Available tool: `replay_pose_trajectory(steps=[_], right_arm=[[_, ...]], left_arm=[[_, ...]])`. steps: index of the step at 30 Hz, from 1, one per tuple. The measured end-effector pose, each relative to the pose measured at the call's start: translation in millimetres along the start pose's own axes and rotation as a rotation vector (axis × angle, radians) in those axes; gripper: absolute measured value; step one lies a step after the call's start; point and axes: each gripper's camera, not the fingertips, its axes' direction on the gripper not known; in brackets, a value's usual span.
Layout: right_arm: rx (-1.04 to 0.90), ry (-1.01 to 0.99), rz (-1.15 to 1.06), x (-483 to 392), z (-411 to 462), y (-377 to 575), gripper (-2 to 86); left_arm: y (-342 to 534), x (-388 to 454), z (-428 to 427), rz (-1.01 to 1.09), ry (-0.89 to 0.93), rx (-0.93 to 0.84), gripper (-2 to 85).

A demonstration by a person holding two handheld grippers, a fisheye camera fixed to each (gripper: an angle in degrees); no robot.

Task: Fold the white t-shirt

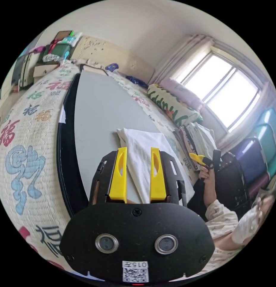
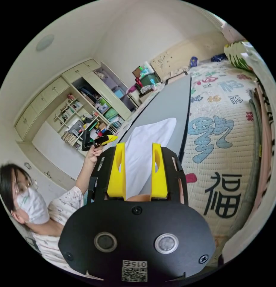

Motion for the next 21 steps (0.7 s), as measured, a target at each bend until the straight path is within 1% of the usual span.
replay_pose_trajectory(steps=[1,4,7,12,15,19,21], right_arm=[[-0.035,-0.002,0.046,6,14,-15,13.1],[-0.096,0.004,0.144,20,47,-41,12.9],[-0.15,0.052,0.184,17,81,-52,13.3],[-0.165,0.096,0.147,-14,121,-50,13.5],[-0.189,0.128,0.136,-31,147,-44,12.1],[-0.238,0.25,0.105,-60,188,-27,6.0],[-0.249,0.268,0.082,-74,205,-14,4.7]], left_arm=[[-20,-6,14,-0.019,-0.027,-0.038,11.8],[-54,-18,51,-0.044,-0.024,-0.122,12.1],[-68,-21,78,-0.034,-0.041,-0.154,12.7],[-71,-25,103,0.0,-0.042,-0.151,13.2],[-69,-32,115,0.005,-0.027,-0.158,12.5],[-61,-40,136,0.054,-0.027,-0.183,10.5],[-52,-45,144,0.056,-0.033,-0.184,9.4]])
